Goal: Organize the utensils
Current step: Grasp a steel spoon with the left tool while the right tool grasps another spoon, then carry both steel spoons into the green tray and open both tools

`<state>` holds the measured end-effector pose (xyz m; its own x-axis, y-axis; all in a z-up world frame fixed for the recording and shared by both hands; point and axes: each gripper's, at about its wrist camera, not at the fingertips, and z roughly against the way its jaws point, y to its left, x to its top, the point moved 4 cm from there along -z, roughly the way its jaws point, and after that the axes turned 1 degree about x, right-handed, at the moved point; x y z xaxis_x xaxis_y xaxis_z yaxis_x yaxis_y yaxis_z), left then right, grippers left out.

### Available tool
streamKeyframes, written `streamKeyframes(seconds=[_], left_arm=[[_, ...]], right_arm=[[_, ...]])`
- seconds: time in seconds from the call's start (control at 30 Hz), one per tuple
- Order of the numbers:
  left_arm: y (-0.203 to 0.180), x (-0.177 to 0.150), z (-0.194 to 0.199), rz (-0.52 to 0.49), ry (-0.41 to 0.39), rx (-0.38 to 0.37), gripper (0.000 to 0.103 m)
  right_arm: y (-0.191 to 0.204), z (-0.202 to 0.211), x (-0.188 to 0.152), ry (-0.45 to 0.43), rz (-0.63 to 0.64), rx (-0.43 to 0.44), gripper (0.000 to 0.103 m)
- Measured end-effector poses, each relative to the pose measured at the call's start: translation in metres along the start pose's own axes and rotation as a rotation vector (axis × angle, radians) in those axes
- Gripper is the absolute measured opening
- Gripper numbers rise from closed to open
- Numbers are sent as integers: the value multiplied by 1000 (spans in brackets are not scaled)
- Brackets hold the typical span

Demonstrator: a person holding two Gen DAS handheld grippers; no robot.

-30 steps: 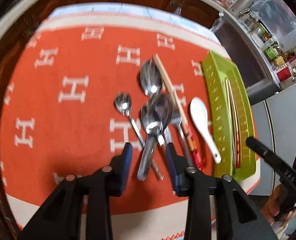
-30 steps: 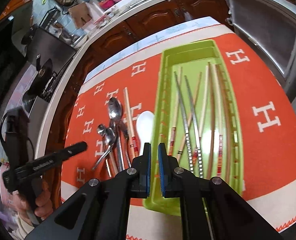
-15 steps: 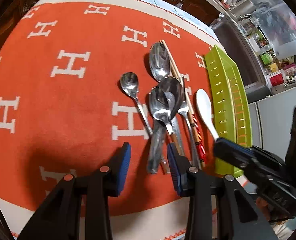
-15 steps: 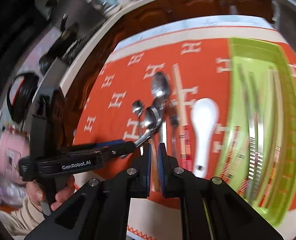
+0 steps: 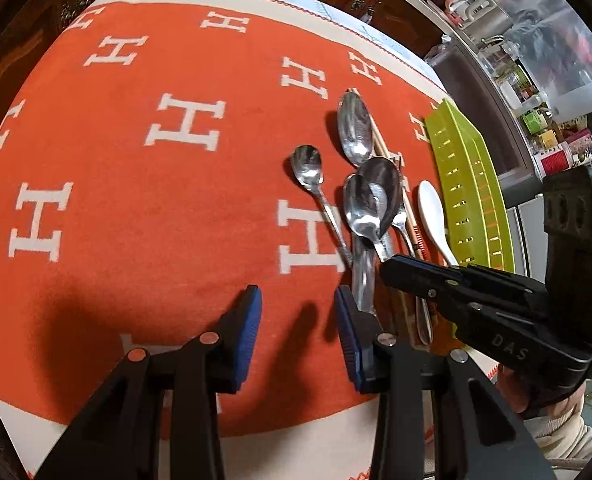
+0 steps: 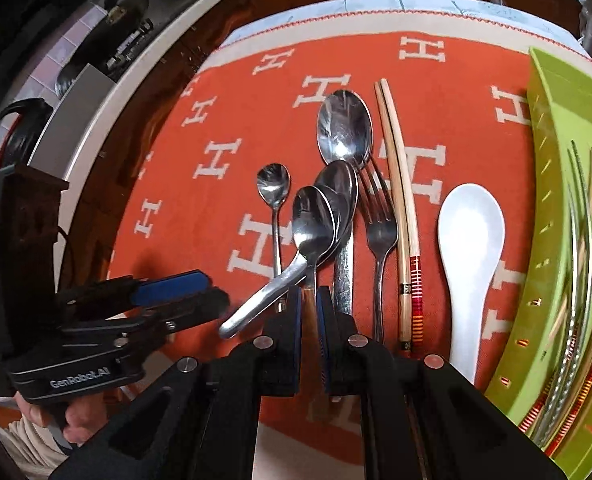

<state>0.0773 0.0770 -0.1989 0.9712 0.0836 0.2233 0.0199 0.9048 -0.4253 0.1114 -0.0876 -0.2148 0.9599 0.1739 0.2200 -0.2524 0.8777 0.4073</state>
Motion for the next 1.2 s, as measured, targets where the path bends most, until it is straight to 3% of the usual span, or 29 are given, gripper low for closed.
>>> streamKeyframes(seconds=[0.33,0.6,0.87,1.07,1.2], left_arm=[[0,2,0,-3,-12,-18,35],[-7,11,5,-37,-28,-12,35],[-37,41,1,-157,-87,-11,35],[-58,62,-20,-266,-94,-15,35],[-63,65,-35,-327,-90,20,35]], right_arm=[[6,-17,8,4,-2,26,7],[18,15,5,-86,18,41,6],[3,63,-1,-177,-18,47,6],[-31,92,-9,-220,-91,39,6],[-55,109,-12,-247,-134,21,6]])
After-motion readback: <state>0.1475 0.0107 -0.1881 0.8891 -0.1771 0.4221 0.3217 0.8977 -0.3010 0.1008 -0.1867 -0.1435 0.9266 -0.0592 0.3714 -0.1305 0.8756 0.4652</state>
